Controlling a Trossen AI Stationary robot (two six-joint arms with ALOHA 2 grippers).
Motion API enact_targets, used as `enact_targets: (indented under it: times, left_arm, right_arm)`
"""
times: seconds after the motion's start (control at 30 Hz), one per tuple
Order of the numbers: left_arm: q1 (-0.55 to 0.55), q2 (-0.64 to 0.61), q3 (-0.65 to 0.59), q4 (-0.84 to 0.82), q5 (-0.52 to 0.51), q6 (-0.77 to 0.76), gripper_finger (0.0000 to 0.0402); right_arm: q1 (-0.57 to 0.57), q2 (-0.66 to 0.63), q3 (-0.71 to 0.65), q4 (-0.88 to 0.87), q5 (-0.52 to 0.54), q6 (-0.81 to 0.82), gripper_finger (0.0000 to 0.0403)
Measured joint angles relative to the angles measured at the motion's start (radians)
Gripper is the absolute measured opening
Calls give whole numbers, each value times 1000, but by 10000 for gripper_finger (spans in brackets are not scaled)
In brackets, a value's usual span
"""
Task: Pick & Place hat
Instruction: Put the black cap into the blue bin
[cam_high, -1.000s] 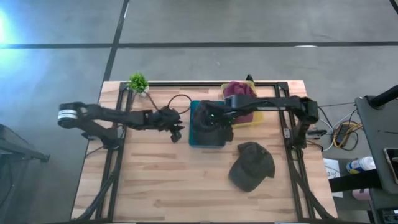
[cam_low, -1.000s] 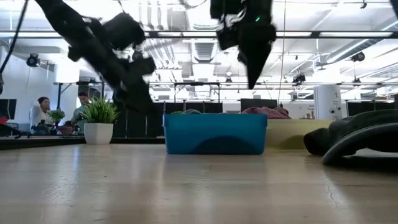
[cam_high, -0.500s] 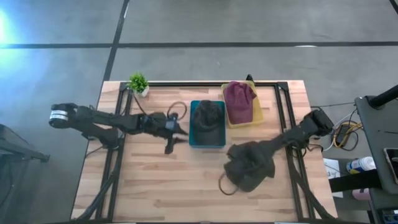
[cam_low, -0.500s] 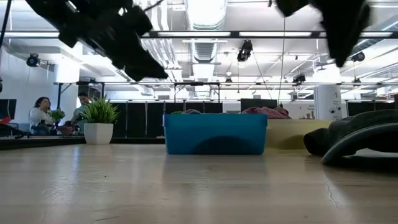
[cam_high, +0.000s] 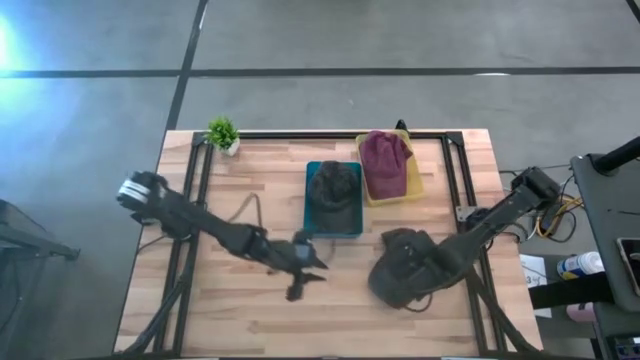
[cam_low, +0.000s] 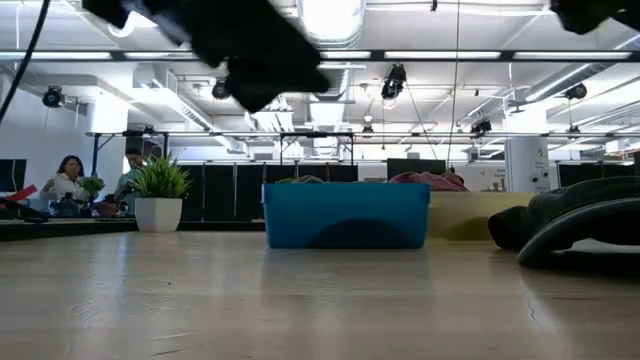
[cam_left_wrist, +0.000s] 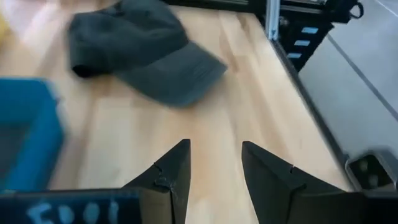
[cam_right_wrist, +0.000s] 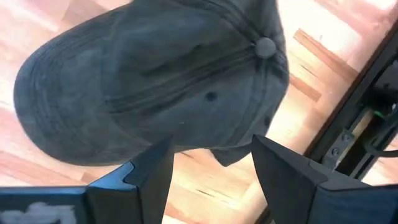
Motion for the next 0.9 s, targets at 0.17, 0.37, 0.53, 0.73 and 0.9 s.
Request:
enact_targets:
  times: [0.17, 0.37, 0.53, 0.73, 0.9]
  left_arm:
    - [-53, 183, 230, -37, -39, -83, 138]
    - [-90, 401, 517, -162, -103, -110, 138]
    - [-94, 576, 761, -311, -191, -104, 138]
    - [-93, 722, 967, -389, -256, -54, 138]
    - [-89, 777, 1058, -384, -296, -43, 138]
  right_arm:
    - [36, -122, -139, 50, 23, 128, 212]
    - [49, -158, -253, 97, 18, 193, 212]
    - [49, -158, -284, 94, 69, 262, 212]
    - [49, -163, -313, 90, 104, 252, 212]
    - [49, -186, -353, 100, 103, 249, 212]
